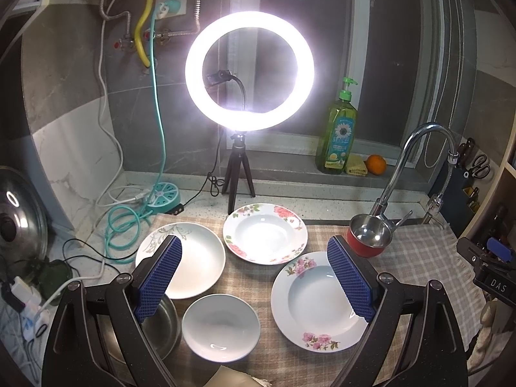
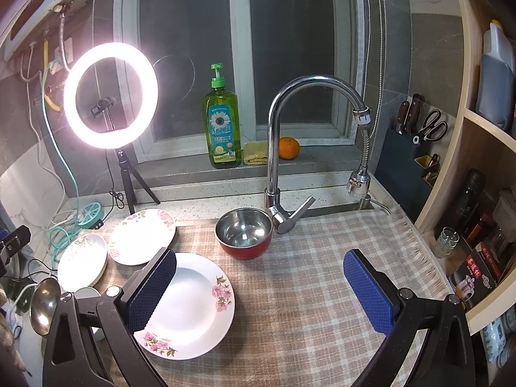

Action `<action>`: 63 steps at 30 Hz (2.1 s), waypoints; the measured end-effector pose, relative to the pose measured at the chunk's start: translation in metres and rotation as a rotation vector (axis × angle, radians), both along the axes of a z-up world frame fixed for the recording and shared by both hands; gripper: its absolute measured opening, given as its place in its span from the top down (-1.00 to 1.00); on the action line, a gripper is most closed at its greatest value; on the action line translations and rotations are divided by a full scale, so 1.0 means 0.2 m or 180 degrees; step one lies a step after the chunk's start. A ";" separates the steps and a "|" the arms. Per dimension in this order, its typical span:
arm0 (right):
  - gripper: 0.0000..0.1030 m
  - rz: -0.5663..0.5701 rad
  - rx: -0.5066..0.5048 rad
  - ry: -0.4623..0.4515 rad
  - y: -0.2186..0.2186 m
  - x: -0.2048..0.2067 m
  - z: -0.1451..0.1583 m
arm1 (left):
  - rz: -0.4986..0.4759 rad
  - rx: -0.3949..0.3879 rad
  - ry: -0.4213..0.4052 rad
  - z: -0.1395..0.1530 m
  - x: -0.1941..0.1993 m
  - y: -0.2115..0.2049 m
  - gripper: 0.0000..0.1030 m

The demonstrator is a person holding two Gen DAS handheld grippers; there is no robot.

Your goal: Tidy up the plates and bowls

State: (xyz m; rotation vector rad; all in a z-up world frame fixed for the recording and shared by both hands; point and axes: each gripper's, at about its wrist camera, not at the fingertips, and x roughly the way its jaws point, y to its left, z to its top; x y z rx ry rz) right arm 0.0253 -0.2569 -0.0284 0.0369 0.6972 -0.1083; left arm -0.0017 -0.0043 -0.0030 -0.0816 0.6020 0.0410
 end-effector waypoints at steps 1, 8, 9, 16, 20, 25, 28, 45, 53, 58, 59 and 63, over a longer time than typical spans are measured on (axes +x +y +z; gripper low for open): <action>-0.99 -0.0001 0.0002 0.0000 0.00 0.00 0.00 | -0.0001 0.0005 -0.0003 0.01 0.00 0.00 -0.79; -0.99 -0.0022 0.0004 -0.0009 0.01 0.00 0.00 | -0.0036 0.0010 -0.0016 0.02 0.01 -0.01 -0.79; -0.99 -0.0019 0.0009 -0.0012 0.00 0.00 0.00 | -0.0039 0.0011 -0.0017 0.02 0.02 -0.01 -0.79; -0.99 -0.0024 -0.0020 -0.0039 0.00 0.01 0.02 | -0.0057 0.0001 -0.0038 0.03 0.03 -0.02 -0.79; -0.99 -0.0030 -0.0021 -0.0040 0.00 0.01 0.02 | -0.0072 0.0007 -0.0046 0.03 0.04 -0.03 -0.79; -0.99 -0.0026 -0.0019 -0.0045 0.00 0.01 0.02 | -0.0085 0.0019 -0.0049 0.03 0.04 -0.04 -0.79; -0.99 -0.0019 -0.0023 -0.0037 0.00 0.01 0.02 | -0.0084 0.0022 -0.0037 0.03 0.05 -0.04 -0.79; -0.99 -0.0012 -0.0022 -0.0017 0.01 0.05 0.02 | -0.0065 0.0044 -0.0039 0.04 0.07 -0.03 -0.79; -0.99 -0.0006 -0.0027 -0.0009 0.01 0.05 0.01 | -0.0054 0.0049 0.0000 0.02 0.06 -0.03 -0.79; -0.99 -0.0001 -0.0028 -0.0005 0.00 0.05 0.00 | -0.0050 0.0050 0.0016 0.01 0.06 -0.03 -0.79; -0.99 0.0000 -0.0027 -0.0001 0.00 0.04 0.00 | -0.0050 0.0049 0.0019 0.01 0.06 -0.03 -0.79; -0.99 -0.0005 -0.0024 0.0010 -0.01 0.04 -0.01 | -0.0052 0.0051 0.0035 0.00 0.05 -0.04 -0.79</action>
